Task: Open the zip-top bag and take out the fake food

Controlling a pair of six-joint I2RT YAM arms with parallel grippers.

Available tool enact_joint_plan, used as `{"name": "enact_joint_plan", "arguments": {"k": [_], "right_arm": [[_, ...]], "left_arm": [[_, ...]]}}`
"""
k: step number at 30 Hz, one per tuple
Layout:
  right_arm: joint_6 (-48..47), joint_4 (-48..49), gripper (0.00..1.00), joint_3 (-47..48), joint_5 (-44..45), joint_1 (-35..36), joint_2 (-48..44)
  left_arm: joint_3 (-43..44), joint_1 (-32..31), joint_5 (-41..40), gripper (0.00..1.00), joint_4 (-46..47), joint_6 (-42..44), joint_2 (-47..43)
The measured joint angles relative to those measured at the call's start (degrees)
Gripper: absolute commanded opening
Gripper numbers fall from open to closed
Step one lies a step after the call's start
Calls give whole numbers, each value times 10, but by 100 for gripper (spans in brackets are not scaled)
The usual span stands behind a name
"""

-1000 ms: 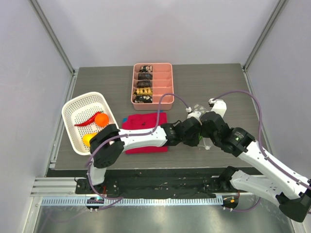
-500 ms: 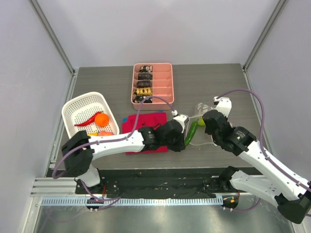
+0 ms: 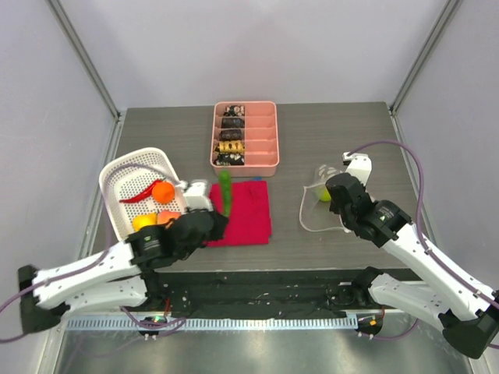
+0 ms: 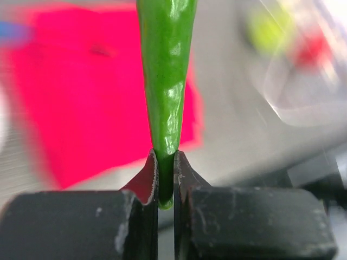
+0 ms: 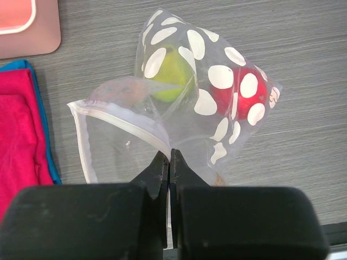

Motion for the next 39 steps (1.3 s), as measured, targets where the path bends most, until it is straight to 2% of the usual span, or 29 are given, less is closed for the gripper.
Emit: {"name": "enact_joint_plan", "arguments": {"k": [4, 7, 11, 15, 20, 21, 22, 24, 25, 26, 28, 30, 33, 34, 37, 39], "right_arm": [[-1, 1, 1, 5, -13, -1, 0], [-2, 1, 1, 5, -21, -1, 0], [-4, 1, 1, 5, -31, -1, 0], [-9, 1, 1, 10, -38, -1, 0], [-11, 2, 1, 14, -47, -1, 0], [-11, 2, 1, 15, -49, -1, 0], [-11, 2, 1, 16, -51, -1, 0], [-12, 2, 1, 18, -57, -1, 0], [-12, 2, 1, 20, -61, -1, 0], [-12, 2, 1, 22, -65, -1, 0], [-12, 2, 1, 24, -72, -1, 0], [-12, 2, 1, 25, -77, -1, 0], [-12, 3, 1, 25, -85, -1, 0], [-12, 2, 1, 25, -88, -1, 0], [-12, 3, 1, 25, -96, -1, -3], [-11, 2, 1, 26, -102, -1, -6]], "left_arm": [[-1, 72, -176, 1, -133, -75, -121], [-1, 166, -224, 0, -160, -67, -168], [8, 341, -181, 0, -153, -22, -121], [23, 495, -78, 0, -122, 12, -18], [21, 633, 44, 0, -65, 22, 83], [21, 654, 65, 3, -55, 20, 102], [20, 674, 83, 25, -47, 18, 120], [17, 701, 111, 51, -29, 16, 153], [16, 709, 120, 67, -23, 16, 166], [15, 713, 129, 76, -18, 15, 176], [14, 714, 144, 87, -16, 15, 186], [14, 714, 158, 86, -12, 9, 187], [14, 714, 182, 71, -7, 3, 175], [11, 713, 196, 58, -2, 3, 164], [-9, 691, 234, 44, 30, -2, 117], [-32, 639, 261, 38, 68, -5, 73]]}}
